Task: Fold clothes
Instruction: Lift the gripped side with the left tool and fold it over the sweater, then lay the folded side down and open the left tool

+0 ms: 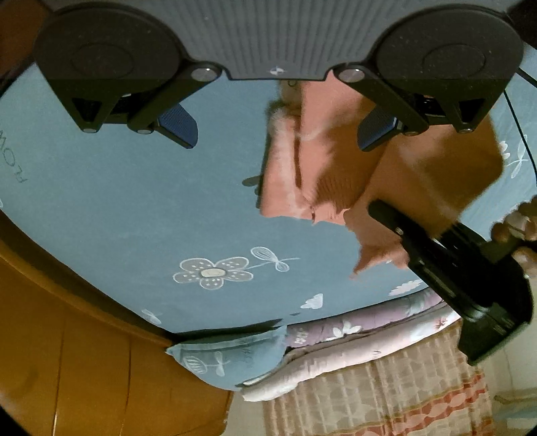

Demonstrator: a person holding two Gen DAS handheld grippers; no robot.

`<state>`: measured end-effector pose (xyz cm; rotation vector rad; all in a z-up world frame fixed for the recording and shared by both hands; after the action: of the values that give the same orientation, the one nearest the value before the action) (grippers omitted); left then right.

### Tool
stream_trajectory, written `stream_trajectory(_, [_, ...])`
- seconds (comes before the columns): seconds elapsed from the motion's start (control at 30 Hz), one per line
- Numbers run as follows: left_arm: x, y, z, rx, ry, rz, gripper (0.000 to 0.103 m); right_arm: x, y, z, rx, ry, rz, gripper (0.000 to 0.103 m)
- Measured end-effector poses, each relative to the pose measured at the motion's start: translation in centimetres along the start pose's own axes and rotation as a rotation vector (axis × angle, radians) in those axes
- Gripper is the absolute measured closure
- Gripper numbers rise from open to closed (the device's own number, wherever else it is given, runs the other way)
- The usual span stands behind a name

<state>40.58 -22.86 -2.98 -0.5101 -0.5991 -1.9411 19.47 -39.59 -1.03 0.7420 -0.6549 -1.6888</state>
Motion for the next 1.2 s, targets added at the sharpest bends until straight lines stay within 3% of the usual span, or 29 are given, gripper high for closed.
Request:
stream_trajectory(0.07, [0.1,0.1,-1.0,-0.017,0.0,-0.003,0.075,-0.1,-0.1,0.2,-0.002,-0.004,0.0,0.0])
stream_trajectory(0.13, [-0.1,0.3,-2.1,-0.037,-0.021,0.002,0.059,-0.3,-0.1,0.3,-0.007,-0.012,0.003,0.0])
stream_trajectory(0.23, [0.1,0.6,-3.2,-0.042,-0.053,0.015,0.049,-0.5,-0.1,0.4,-0.017,-0.036,0.01,0.0])
stream_trajectory(0.43, [1.9,1.1,-2.7,-0.024,-0.144,-0.038,0.046,0.5,-0.6,1.4,-0.021,-0.087,-0.024,0.0])
stream_trajectory(0.63, [2.9,0.7,-0.1,0.058,-0.079,-0.203,0.038,1.4,-1.1,2.1,-0.032,-0.049,-0.081,0.0])
stream_trajectory(0.8, [1.1,-1.7,2.9,0.138,0.055,-0.324,0.037,0.7,-1.7,1.9,-0.04,0.079,-0.093,0.0])
stream_trajectory(0.97, [-2.4,-4.9,6.3,0.225,0.149,-0.312,0.033,0.7,-2.1,-1.3,-0.104,0.233,-0.179,0.009])
stream_trajectory(1.2, [-5.5,-7.8,7.3,0.295,0.121,-0.171,0.031,-0.1,-1.9,-4.2,-0.15,0.369,-0.236,0.012])
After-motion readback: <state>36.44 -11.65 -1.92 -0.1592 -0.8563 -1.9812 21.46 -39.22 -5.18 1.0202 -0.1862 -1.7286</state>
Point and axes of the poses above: each gripper's, at about its wrist camera, not at the fingertips, and z roughly against the way its jaws point, x to its right, y to its top, the point moved 2 cm from there along -z, roughly the way its jaws point, and after that the axes turned 3 degrees about -y, right-handed, at the moved point
